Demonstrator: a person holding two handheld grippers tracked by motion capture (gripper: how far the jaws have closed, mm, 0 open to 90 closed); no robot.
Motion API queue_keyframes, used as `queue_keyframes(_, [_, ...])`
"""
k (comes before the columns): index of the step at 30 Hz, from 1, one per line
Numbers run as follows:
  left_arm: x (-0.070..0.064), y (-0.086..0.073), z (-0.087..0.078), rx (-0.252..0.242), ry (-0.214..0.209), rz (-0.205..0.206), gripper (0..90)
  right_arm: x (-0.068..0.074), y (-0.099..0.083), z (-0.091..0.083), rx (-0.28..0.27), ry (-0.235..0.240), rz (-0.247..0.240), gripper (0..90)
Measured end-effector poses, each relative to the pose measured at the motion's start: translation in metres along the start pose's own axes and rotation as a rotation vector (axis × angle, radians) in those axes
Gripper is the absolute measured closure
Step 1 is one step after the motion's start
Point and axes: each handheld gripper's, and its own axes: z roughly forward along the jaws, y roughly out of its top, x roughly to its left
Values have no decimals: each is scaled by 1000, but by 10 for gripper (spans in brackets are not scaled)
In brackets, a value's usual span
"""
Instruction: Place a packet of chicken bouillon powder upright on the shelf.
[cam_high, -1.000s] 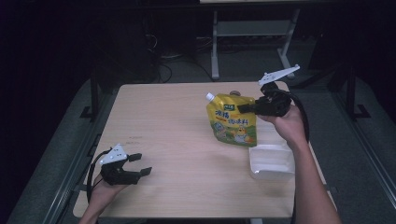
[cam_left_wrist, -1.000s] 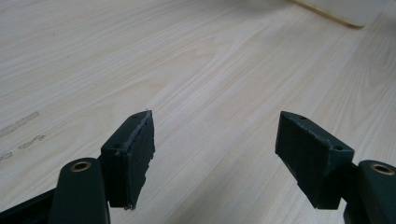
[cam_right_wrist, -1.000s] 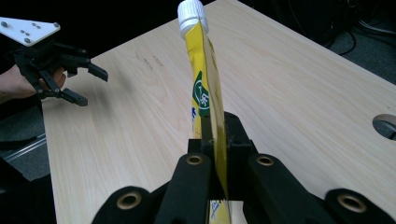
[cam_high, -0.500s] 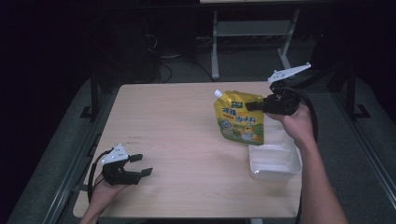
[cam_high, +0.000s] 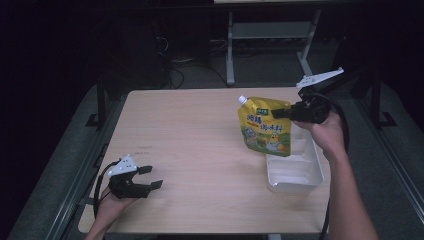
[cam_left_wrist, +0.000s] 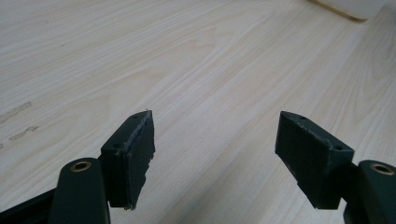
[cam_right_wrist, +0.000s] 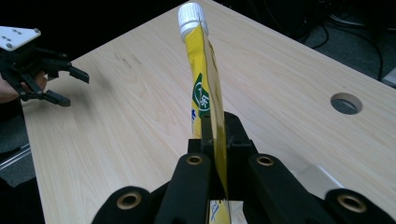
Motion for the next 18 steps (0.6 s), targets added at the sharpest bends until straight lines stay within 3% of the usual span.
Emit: queue_keyframes(18, [-1, -2, 3, 15, -3, 2, 278, -17, -20, -33, -33, -99, 48, 895])
